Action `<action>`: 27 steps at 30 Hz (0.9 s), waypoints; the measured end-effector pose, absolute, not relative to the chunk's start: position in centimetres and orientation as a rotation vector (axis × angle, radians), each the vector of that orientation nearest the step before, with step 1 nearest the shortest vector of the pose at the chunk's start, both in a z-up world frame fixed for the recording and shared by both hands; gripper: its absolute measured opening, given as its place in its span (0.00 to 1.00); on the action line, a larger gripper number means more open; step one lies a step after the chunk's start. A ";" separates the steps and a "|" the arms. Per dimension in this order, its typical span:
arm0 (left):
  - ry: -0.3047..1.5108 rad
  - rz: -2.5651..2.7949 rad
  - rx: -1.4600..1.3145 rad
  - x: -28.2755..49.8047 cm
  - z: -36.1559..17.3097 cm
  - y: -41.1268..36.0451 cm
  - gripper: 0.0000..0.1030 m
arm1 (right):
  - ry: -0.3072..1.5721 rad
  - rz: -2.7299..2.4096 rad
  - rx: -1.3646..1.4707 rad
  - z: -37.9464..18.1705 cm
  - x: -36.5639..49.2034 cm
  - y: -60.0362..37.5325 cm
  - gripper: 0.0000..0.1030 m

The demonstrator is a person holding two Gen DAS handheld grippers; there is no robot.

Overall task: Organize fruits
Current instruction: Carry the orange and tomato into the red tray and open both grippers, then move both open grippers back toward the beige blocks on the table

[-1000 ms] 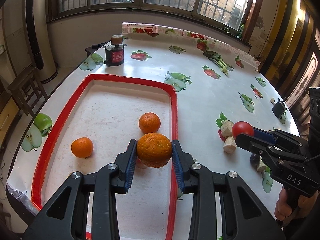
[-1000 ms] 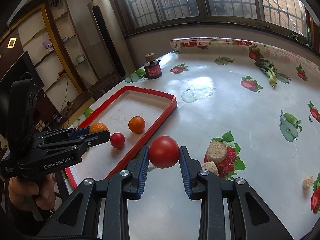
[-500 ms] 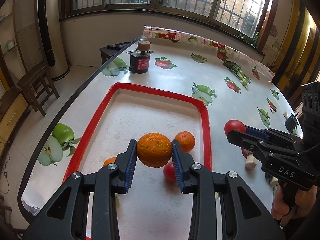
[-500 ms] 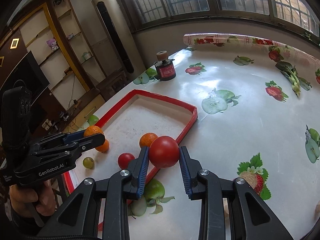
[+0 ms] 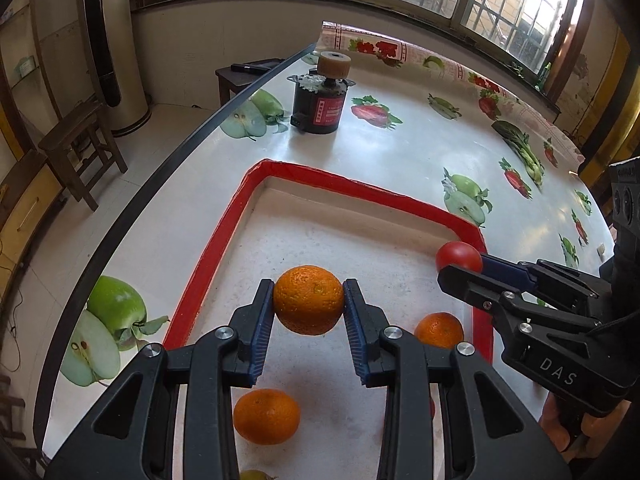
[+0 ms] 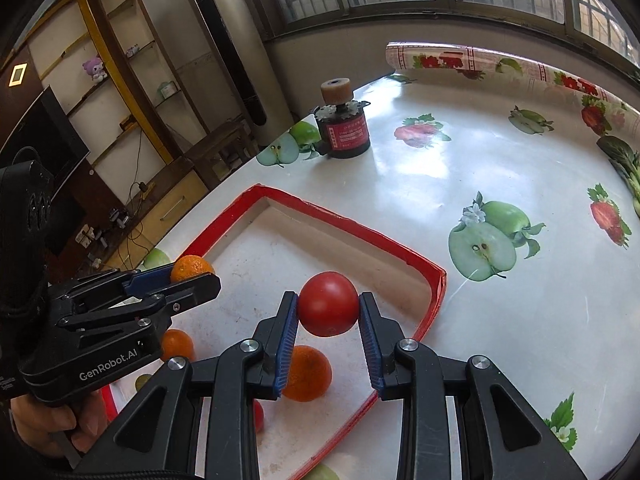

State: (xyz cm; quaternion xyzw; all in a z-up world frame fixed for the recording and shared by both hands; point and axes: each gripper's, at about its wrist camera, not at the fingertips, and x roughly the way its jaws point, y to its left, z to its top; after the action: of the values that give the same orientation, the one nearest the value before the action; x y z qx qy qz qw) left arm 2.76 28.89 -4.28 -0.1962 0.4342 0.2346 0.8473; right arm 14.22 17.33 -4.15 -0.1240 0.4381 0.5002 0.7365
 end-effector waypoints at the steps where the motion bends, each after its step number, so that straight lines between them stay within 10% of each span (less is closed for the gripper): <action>1: 0.921 0.497 -0.414 2.8 -4.5 29.0 0.31 | 0.968 1.096 -0.280 -4.5 14.3 17.5 0.30; 27: 0.886 0.526 -0.440 0.6 -3.0 27.3 0.44 | 0.894 1.082 -0.243 -2.3 13.8 13.9 0.53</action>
State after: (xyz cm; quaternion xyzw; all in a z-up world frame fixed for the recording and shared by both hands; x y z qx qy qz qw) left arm 0.63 27.34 -2.99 -0.2085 0.4200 0.2497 0.8472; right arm 13.78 13.87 -2.27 -0.1117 0.4102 0.4962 0.7570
